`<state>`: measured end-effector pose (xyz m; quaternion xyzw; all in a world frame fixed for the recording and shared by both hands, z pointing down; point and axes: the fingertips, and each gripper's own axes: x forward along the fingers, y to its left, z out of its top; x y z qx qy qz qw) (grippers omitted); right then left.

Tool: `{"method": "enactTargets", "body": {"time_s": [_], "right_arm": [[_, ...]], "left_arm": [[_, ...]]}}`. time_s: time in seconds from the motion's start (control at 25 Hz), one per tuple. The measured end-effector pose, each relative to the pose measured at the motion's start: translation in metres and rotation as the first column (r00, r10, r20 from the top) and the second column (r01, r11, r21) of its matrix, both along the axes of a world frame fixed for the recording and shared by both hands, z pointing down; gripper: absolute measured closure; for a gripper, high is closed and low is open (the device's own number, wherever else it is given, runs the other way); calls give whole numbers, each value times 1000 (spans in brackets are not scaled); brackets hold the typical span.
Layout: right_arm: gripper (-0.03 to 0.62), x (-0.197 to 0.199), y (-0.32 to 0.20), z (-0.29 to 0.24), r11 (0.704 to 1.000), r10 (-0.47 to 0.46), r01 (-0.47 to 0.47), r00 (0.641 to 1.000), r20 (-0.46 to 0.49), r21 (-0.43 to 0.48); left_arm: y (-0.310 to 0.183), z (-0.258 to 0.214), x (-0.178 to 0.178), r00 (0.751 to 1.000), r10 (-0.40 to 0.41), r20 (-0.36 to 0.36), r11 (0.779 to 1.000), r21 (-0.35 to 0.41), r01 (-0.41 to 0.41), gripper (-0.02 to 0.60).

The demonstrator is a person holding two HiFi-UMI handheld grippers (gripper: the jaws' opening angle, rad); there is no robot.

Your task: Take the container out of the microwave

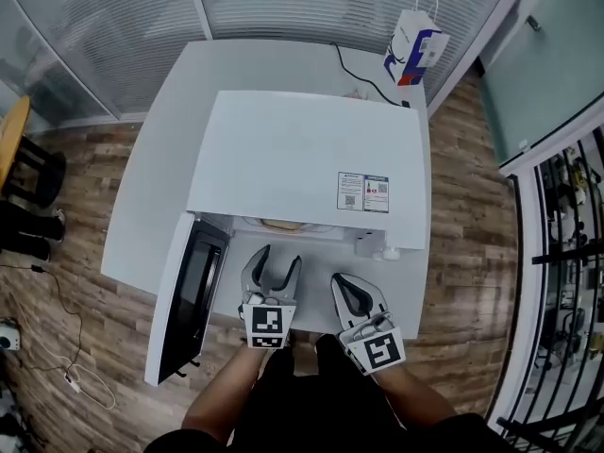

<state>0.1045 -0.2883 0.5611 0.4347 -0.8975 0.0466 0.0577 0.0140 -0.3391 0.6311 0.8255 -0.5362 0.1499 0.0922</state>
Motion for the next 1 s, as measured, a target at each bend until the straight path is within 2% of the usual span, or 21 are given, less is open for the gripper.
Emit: {"method": "enactTargets", "body": {"time_s": [0.04,0.2,0.32,0.68,1.0], "right_arm": [[595,1,-1,2,1000,-3,3,1000,3,-4],[595,6,-7,12,1000,-3,3,1000,5,-23],[595,10,-10,17,999,4,-4,1000,9,-39],[595,14,-20,29,998,21,-18,999,43,-62],[595,12,-19,32,997,21,-15,997,68,-78]], "left_arm": [[-4,4,-2,1000,-20,5,1000,-6,20,302],[-24,20,-13,994,-108,-25,994,-35,108,156],[-38,35,-10,991,-123,-57,990,-83,118,86],[-80,50,-8,991,-134,-8,989,-72,133,75],[-98,56,-12,984,-176,16,982,-64,177,86]]}}
